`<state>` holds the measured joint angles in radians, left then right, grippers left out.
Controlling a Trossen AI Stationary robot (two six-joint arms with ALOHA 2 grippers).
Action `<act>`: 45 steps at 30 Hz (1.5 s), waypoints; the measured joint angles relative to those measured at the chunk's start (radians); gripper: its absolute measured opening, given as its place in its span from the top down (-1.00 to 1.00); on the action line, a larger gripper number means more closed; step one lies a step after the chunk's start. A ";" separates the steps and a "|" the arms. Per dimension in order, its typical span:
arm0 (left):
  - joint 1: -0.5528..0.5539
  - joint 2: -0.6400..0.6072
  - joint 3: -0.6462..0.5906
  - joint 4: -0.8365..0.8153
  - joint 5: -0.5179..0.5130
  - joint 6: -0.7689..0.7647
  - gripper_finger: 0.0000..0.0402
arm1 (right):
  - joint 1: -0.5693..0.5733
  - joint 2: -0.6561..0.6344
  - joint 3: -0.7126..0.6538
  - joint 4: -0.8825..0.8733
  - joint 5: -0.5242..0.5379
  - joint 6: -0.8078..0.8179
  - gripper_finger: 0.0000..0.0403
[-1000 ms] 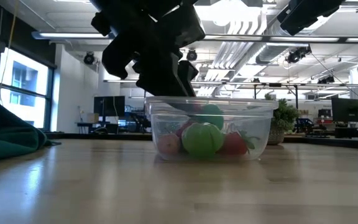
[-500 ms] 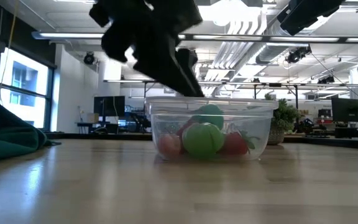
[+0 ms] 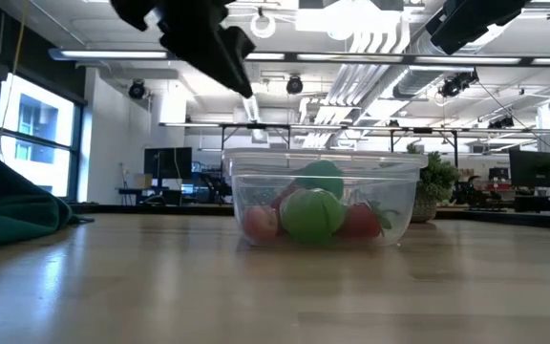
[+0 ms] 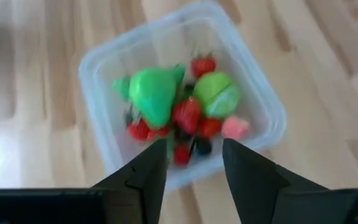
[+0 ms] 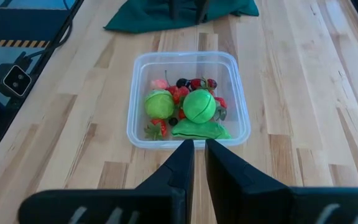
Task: Pick and placing Produce into tupperware
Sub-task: Return to Home Position
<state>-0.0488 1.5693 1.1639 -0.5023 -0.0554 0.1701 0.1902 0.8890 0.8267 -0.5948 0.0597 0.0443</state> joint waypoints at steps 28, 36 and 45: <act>0.154 -0.567 0.000 0.007 -0.070 0.141 0.96 | 0.000 0.000 0.000 0.000 0.000 0.000 0.85; 0.154 -0.903 -0.041 -0.018 -0.074 0.166 0.99 | 0.000 0.000 0.000 0.000 0.000 0.000 0.85; 0.154 -1.292 -0.284 0.153 0.015 0.129 1.00 | 0.000 0.000 0.000 0.000 0.000 0.000 0.85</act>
<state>0.1047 0.2776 0.8796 -0.3493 -0.0399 0.2995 0.1905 0.8890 0.8265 -0.5949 0.0597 0.0444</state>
